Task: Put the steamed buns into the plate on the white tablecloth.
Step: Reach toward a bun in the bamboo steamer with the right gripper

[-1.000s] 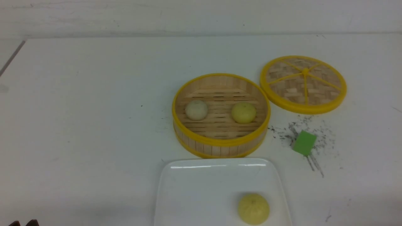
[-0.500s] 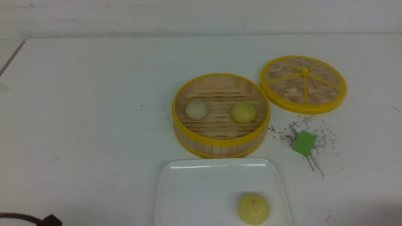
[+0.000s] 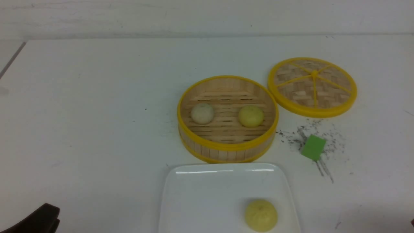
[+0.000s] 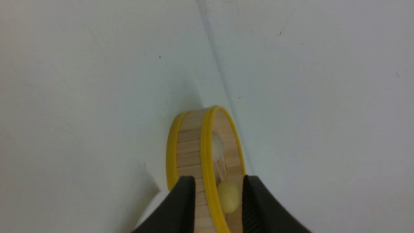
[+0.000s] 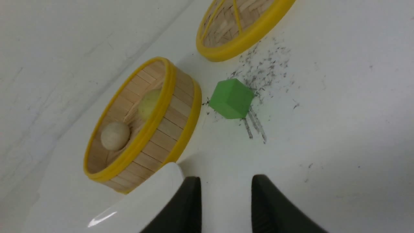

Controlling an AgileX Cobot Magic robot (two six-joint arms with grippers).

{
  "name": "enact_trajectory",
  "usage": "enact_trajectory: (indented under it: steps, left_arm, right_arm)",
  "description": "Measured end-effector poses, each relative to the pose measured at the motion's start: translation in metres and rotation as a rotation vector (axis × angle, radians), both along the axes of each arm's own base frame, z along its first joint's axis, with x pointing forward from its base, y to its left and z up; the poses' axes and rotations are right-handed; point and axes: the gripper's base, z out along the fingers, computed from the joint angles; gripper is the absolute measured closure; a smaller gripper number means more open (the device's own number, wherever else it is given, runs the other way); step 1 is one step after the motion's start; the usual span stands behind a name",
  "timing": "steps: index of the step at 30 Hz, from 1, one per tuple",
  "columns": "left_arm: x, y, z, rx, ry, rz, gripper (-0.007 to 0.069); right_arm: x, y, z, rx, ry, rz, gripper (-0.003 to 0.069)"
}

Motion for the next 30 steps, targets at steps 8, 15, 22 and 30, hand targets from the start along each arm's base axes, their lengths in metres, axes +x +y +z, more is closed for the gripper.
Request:
enact_trajectory:
  steps: [8, 15, 22, 30]
  left_arm:
    - [0.0, 0.004, 0.013, -0.054, -0.075, 0.041, 0.0384]
    - [-0.025, 0.004, 0.115, 0.274, -0.385, 0.046, 0.0394]
    - [0.014, -0.016, 0.144, 0.535, -0.051, -0.239, 0.0485]
    - [0.098, -0.035, 0.099, 0.718, 0.504, -0.753, 0.0553]
  right_arm:
    - [-0.001, 0.0, 0.022, -0.005, -0.091, 0.004, 0.0419]
    - [-0.007, -0.002, 0.095, -0.299, -0.28, 0.017, 0.0573]
    - [0.033, -0.003, 0.108, -0.561, 0.062, 0.168, 0.0673]
    - [0.103, 0.009, 0.096, -0.539, 0.513, 0.511, 0.0667]
